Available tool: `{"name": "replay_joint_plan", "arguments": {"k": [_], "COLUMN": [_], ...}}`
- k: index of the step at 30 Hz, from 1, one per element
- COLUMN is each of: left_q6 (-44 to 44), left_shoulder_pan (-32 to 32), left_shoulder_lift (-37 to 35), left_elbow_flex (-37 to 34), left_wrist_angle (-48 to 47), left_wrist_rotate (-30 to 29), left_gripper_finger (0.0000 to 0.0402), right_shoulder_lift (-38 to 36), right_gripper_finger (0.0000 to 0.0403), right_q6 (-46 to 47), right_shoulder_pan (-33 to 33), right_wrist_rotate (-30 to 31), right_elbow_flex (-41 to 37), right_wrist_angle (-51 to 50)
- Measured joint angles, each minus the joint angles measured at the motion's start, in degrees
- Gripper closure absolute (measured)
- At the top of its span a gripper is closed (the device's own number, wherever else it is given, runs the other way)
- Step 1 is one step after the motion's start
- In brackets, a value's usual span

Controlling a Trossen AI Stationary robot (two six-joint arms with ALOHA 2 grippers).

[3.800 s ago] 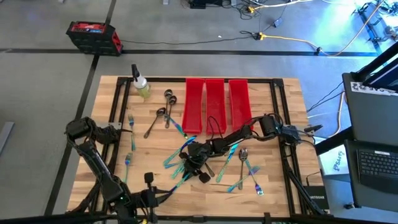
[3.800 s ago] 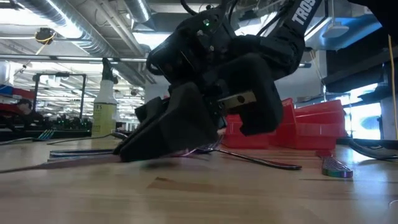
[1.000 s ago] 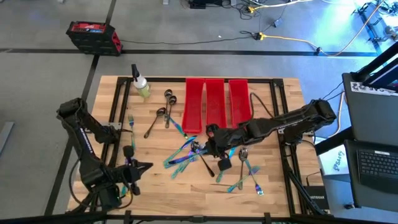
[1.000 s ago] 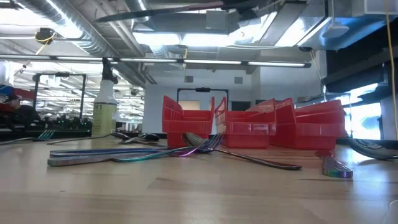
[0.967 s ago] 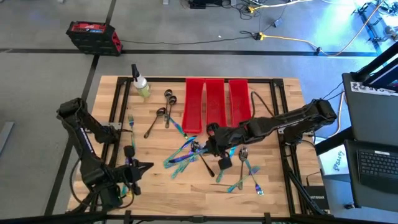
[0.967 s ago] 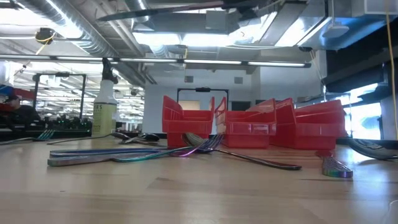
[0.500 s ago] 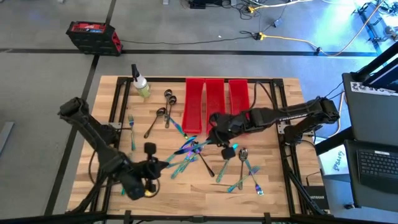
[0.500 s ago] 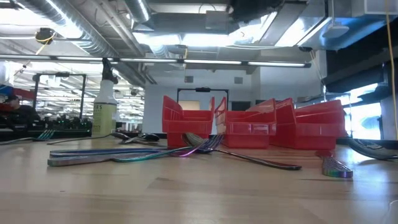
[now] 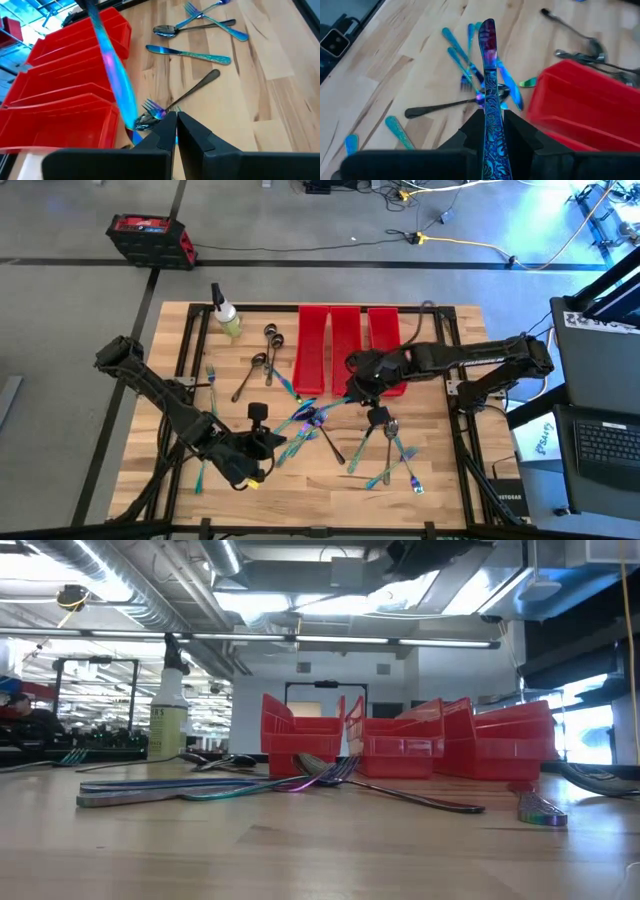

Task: Sort silverware
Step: Put the blue knife into the right red silverware bin

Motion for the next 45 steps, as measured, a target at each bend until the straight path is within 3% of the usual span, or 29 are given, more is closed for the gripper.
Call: {"name": "replay_joint_plan", "arguments": {"k": [9,13,20,27,37,42,45], "left_q6": [1.4,6.0,17.2,23.6,28.1,28.0,28.5], "left_shoulder_pan": [2.1,3.1,5.9,9.0,12.5,16.9,20.5], "left_shoulder_lift": [0.0,0.0,0.0,0.0,-1.6,-5.5,-7.5], "left_elbow_flex": [0.0,0.0,0.0,0.0,0.0,0.0,0.0], "left_wrist_angle": [1.0,8.5,22.8,29.3,29.4,22.6,20.5], "left_wrist_rotate": [0.0,0.4,7.4,17.7,18.2,29.7,39.6], "left_gripper_finger": [0.0402,0.0402,0.0401,0.0401,0.0401,0.0401,0.0401], "right_shoulder_lift": [-8.9,-11.8,-16.0,-25.2,-36.2,-37.2,-37.2], "right_gripper_finger": [0.0366,0.0365,0.0366,0.0364,0.0365,0.0365,0.0365], "right_q6": [-1.6,-1.8,-4.6,-4.0,6.7,12.5,16.2], "right_shoulder_pan": [-5.7,-8.5,-15.3,-23.8,-32.5,-32.4,-32.4], "right_wrist_rotate": [0.0,0.0,-3.1,-4.7,-3.4,1.4,4.3], "right_elbow_flex": [0.0,0.0,-1.3,-16.2,-35.0,-41.0,-43.2], "right_wrist_angle": [-4.1,-4.3,-4.8,3.1,18.0,22.9,24.9]}}
